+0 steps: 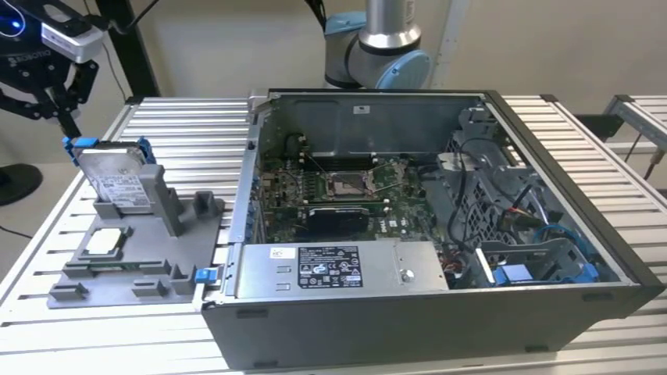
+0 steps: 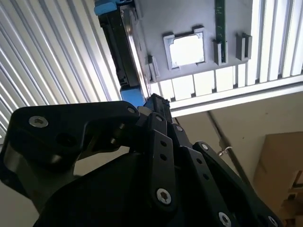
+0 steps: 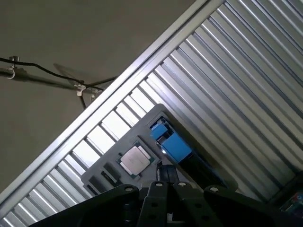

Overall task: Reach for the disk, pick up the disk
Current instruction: 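Pick up the disk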

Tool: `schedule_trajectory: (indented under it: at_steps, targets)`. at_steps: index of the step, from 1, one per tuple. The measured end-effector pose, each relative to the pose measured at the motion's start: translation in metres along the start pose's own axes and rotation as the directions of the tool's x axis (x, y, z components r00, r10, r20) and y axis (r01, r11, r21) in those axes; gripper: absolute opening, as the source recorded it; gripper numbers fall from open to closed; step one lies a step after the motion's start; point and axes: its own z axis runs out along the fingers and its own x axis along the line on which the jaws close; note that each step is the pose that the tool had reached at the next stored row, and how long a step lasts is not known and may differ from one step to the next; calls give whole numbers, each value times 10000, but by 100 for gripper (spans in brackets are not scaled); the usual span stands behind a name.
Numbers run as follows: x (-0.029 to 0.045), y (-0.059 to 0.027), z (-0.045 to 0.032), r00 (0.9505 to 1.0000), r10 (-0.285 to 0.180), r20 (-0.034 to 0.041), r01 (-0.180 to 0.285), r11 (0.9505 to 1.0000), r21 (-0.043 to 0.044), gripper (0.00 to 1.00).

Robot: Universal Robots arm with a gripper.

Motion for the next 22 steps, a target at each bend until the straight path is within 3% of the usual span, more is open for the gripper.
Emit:
schedule_trajectory:
  at_steps: [6, 12, 17, 22]
  targets:
    - [0, 0, 0, 9959, -899, -33, 899, 9960, 8, 0]
    - [0, 0, 0, 9823, -1874, -65, 1874, 9823, 9, 0]
    - [0, 0, 0, 9613, -2753, -99, 2754, 9613, 2, 0]
    - [0, 0, 0, 9325, -3608, -132, 3609, 9326, -7, 0]
